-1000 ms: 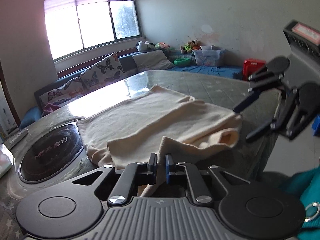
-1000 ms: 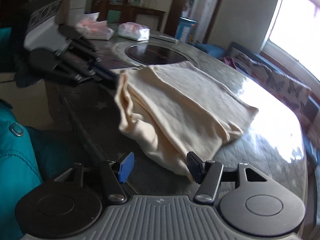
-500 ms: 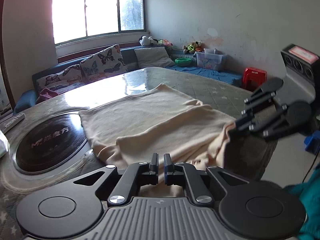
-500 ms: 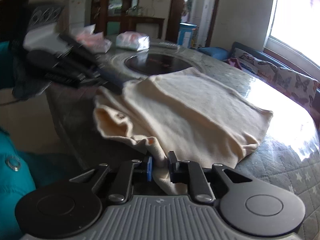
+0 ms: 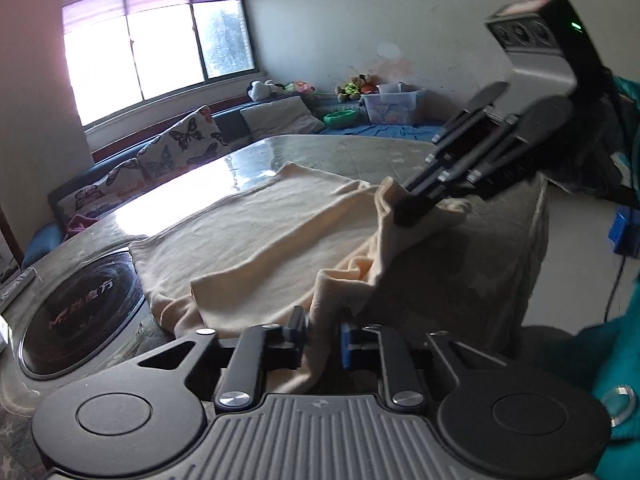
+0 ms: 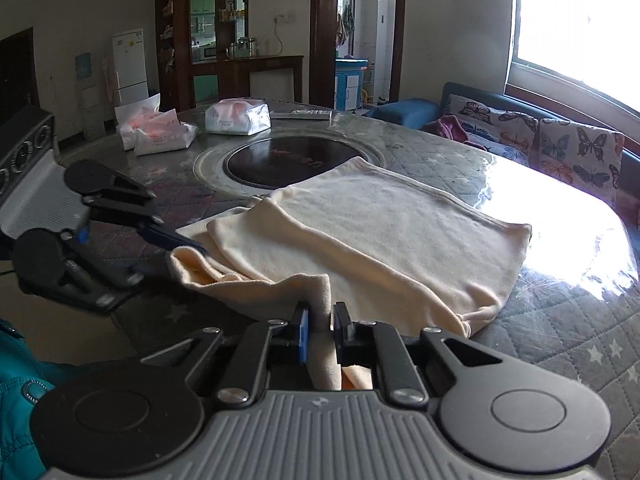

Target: Fold clothes

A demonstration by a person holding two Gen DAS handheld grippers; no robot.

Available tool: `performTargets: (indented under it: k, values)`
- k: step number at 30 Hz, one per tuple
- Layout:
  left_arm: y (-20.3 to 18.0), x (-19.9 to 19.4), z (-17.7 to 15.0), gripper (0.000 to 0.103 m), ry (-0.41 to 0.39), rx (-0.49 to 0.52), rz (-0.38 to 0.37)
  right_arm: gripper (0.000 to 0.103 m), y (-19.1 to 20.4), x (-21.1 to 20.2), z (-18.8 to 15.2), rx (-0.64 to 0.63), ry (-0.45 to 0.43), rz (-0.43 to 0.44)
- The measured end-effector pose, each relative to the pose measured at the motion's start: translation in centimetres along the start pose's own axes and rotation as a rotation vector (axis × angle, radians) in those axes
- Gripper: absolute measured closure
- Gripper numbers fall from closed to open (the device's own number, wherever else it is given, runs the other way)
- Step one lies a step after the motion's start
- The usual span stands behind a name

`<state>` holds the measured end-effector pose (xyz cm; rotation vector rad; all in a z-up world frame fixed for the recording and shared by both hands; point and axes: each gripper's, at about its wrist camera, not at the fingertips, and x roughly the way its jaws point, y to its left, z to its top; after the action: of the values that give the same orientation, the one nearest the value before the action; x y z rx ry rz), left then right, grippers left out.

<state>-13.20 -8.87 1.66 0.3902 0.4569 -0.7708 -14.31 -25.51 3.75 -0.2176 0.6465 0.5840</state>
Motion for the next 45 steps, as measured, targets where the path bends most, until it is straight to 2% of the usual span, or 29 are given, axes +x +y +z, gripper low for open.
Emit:
performTargets:
  k: [2, 8, 10, 13, 15, 18, 19, 21, 27, 29, 30, 31, 32, 37, 45]
  values:
    - [0.7, 0.2, 0.6, 0.092, -0.003, -0.031, 0.01, 0.087, 0.4, -0.2, -0.3, -0.022, 0.006, 0.005]
    - [2.6, 0.5, 2.3, 0.092, -0.014, -0.122, 0.0, 0.064, 1.5, -0.2, -1.7, -0.095, 0.022, -0.01]
    - [2.9, 0.6, 2.5, 0.092, -0.012, -0.136, -0.003, 0.063, 1.8, 0.1, -2.2, -0.125, 0.02, -0.029]
    - [2.9, 0.9, 2.5, 0.092, 0.002, -0.139, -0.005, 0.067, 1.8, 0.6, -2.6, -0.145, 0.018, -0.053]
    - [2.7, 0.9, 2.2, 0.091, 0.011, -0.127, -0.003, 0.086, 1.4, 0.9, -2.3, -0.114, 0.016, -0.043]
    - [1.9, 0.2, 1.6, 0.086, 0.011, -0.092, 0.017, 0.092, 0.3, 1.0, -1.5, -0.054, 0.01, -0.016]
    - [1.7, -0.2, 1.3, 0.081, 0.009, -0.079, 0.026, 0.093, 0.0, 1.0, -1.2, -0.039, 0.006, -0.008]
    - [1.2, -0.8, 0.7, 0.078, 0.005, -0.043, 0.05, 0.094, -0.7, 0.8, -0.6, -0.015, -0.001, 0.0]
    - [0.0, -1.5, -1.1, 0.078, 0.011, 0.035, 0.093, 0.095, -1.6, 0.3, 0.8, 0.025, -0.033, 0.0]
    - [-0.2, -1.4, -1.6, 0.082, 0.015, 0.066, 0.099, 0.096, -1.6, 0.3, 0.9, 0.027, -0.042, -0.005]
    - [-0.2, -1.4, -1.8, 0.085, 0.016, 0.068, 0.098, 0.097, -1.5, 0.3, 0.9, 0.029, -0.045, -0.009]
    - [-0.1, -1.3, -1.9, 0.094, 0.018, 0.06, 0.098, 0.097, -1.4, 0.3, 0.9, 0.03, -0.048, -0.014]
    - [0.0, -1.3, -2.0, 0.097, 0.017, 0.046, 0.098, 0.097, -1.4, 0.2, 0.8, 0.032, -0.051, -0.018]
    - [0.7, -3.0, -1.1, 0.098, -0.046, -0.025, 0.095, 0.098, -0.7, -0.9, 0.3, 0.048, -0.098, -0.032]
    - [-1.2, -8.1, 0.5, 0.098, -0.104, -0.025, 0.066, 0.098, 1.1, -5.7, 0.0, 0.018, -0.159, -0.026]
